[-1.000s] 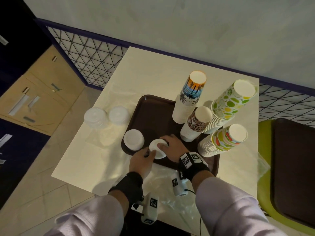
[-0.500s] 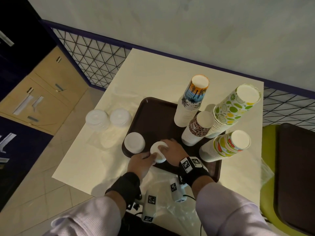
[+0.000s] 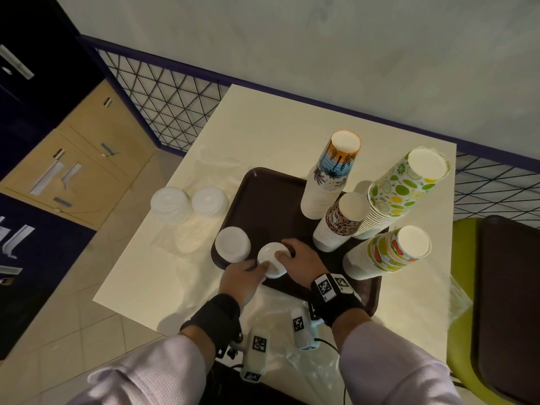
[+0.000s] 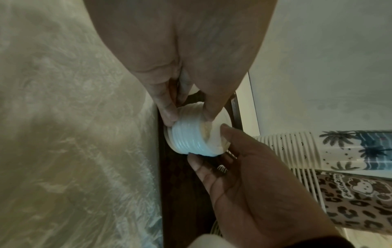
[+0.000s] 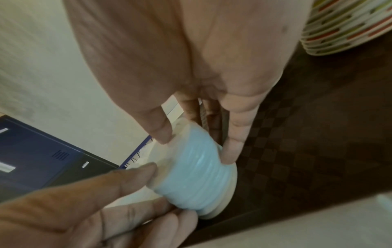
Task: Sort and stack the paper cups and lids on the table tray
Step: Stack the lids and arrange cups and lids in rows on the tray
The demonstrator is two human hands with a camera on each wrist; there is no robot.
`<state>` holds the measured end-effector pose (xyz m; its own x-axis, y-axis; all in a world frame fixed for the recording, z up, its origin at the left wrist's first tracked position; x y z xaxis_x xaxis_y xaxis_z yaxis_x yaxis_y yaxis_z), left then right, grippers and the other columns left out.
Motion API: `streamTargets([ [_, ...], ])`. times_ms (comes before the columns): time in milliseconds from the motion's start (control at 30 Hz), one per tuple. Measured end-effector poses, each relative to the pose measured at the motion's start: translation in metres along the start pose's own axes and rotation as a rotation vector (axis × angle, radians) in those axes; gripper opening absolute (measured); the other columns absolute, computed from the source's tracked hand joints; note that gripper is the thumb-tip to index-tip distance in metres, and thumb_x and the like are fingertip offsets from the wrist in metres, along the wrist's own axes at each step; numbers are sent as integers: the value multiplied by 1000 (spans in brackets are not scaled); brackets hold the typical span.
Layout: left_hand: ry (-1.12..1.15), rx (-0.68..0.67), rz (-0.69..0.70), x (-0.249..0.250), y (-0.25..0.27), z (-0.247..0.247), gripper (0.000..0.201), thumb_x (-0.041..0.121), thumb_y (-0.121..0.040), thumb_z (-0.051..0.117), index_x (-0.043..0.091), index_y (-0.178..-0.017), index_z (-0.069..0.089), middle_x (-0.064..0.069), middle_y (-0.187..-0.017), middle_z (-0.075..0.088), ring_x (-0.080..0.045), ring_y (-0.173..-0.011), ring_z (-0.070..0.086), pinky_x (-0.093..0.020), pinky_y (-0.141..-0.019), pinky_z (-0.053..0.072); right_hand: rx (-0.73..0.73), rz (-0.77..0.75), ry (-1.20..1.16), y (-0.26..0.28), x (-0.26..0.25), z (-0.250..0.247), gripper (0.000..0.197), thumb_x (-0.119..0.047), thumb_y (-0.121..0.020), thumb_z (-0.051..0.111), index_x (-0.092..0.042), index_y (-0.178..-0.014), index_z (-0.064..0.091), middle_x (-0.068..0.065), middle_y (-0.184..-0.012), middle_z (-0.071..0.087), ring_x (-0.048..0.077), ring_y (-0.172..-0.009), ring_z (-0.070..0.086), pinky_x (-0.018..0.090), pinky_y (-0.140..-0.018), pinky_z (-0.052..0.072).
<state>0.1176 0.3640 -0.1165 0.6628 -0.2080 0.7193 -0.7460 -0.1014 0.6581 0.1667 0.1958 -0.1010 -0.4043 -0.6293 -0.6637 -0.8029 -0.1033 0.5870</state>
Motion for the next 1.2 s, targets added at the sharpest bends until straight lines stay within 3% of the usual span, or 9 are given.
streamTargets([
  [200, -68, 19, -7, 3, 8, -10, 28, 48, -89, 71, 21, -91, 78, -4, -95, 76, -26, -98, 71, -53, -102, 55, 31, 0, -19, 2, -1, 0, 50, -40, -98, 59, -21, -144, 51, 6, -141, 54, 22, -128, 53, 29, -103, 40],
  [333, -71, 24, -29, 2, 22, -30, 13, 31, -96, 71, 19, -98, 77, -8, -102, 76, -27, -100, 73, -43, -100, 57, 165, -59, -17, 12, -11, -14, 44, -38, -99, 59, -21, -138, 54, 5, -135, 55, 20, -123, 54, 32, -105, 44],
  [433, -34, 66, -25, 12, 35, -60, 23, 31, -97, 69, 9, -98, 65, -10, -88, 69, -21, -69, 65, -33, -66, 55, 357, -181, 18, 29, -33, -28, 33, -33, -96, 62, -21, -127, 61, 4, -127, 56, 21, -118, 55, 42, -106, 47],
  [500, -42, 90, -22, 16, 37, -89, 25, 35, -99, 63, 11, -93, 60, -10, -84, 65, -19, -62, 56, -30, -55, 47, 449, -266, 44, 42, -56, -35, 27, -29, -95, 63, -22, -121, 64, 3, -121, 56, 21, -110, 57, 39, -102, 48],
  [700, 72, 327, 40, 32, 28, -178, 29, 42, -98, 54, 13, -92, 56, -9, -80, 56, -23, -59, 50, -36, -60, 41, 387, -485, -40, 58, -132, -14, 12, -18, -93, 65, -23, -104, 65, -4, -101, 53, 13, -86, 57, 20, -81, 46],
  [833, 165, 398, 47, 37, 2, -218, 31, 38, -101, 53, 12, -118, 54, -9, -94, 57, -24, -72, 55, -35, -64, 46, 241, -463, -52, 38, -171, 26, 19, -18, -95, 62, -18, -114, 64, -1, -110, 56, 13, -94, 58, 23, -87, 47],
  [967, 222, 394, 27, 40, -36, -243, 45, 44, -95, 58, 14, -128, 55, -11, -116, 58, -24, -90, 61, -36, -69, 53, 130, -350, -93, 3, -207, 68, 31, -21, -98, 59, -15, -128, 57, 8, -126, 56, 16, -106, 57, 19, -88, 38],
  [1133, 265, 338, -27, 36, -81, -258, 36, 38, -102, 57, 22, -134, 52, -4, -106, 56, -24, -90, 55, -38, -78, 49, 86, -316, 40, -38, -244, 110, 45, -21, -102, 50, -14, -146, 46, 7, -143, 44, 26, -119, 57, 24, -94, 38],
  [1200, 261, 285, -74, 31, -96, -261, 44, 43, -101, 59, 23, -140, 51, -7, -113, 58, -23, -92, 56, -40, -83, 49, 120, -317, 127, -55, -252, 121, 45, -20, -103, 48, -14, -147, 45, 7, -145, 42, 28, -119, 59, 30, -99, 44],
])
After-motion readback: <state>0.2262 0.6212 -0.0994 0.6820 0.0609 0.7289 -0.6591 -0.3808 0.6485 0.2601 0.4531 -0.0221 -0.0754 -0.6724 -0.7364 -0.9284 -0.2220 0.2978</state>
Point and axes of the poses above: each hand's wrist, its own y-axis away from the middle knuckle, its own z-axis out of the palm, x = y × z, the point moved 4 cm from there along -y, towards the middle knuckle
